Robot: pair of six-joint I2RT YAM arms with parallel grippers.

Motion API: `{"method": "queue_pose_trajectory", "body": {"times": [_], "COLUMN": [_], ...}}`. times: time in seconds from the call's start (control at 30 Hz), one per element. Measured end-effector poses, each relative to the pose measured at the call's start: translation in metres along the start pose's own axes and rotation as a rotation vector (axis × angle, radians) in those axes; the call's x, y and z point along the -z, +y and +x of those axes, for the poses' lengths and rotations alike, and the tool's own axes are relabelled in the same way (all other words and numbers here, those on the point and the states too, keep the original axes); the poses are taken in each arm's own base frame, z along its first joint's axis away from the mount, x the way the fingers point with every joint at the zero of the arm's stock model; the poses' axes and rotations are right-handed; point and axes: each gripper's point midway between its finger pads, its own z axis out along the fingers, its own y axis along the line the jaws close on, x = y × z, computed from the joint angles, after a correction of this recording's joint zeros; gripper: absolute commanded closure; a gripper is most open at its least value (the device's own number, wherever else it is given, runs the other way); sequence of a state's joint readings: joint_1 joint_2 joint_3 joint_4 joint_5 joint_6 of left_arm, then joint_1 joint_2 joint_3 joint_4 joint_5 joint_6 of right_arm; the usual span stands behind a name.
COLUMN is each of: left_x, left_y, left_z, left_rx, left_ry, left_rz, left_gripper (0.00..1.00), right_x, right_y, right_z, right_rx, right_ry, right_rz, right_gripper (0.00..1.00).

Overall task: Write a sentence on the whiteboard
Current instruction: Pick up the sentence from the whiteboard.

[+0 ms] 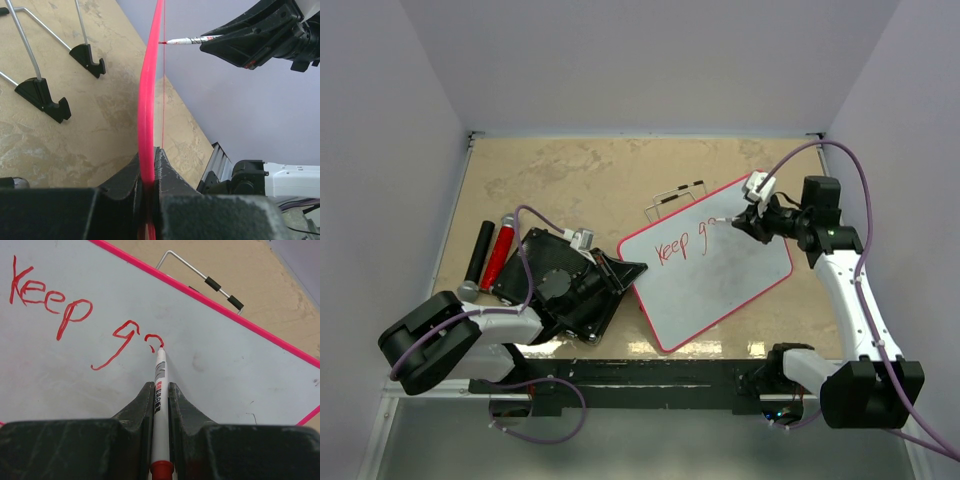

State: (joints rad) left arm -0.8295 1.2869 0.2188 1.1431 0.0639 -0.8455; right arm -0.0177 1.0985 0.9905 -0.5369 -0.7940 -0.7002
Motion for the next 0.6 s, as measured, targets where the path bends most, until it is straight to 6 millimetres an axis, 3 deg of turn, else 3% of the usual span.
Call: {"method": "queue_pose_trajectory", "body": {"times": [0.33,0.6], "left_x": [0.0,-0.001], "left_y": [0.001,0.002], "left_z": [0.001,0.002], "left_rx": [0.004,0.004], "left_ry": [0.002,0.004], "left_rz": [-0.002,0.003], "left_gripper": [1.0,1.0], "right_x": [0.0,-0.003], "right_y": [0.018,0.014], "right_z": [0.014,0.003], "right_rx": [0.008,-0.024], "right_ry": [0.034,-0.01], "right_rz": [-0.086,-0.076], "right_gripper": [1.0,1.0]}}
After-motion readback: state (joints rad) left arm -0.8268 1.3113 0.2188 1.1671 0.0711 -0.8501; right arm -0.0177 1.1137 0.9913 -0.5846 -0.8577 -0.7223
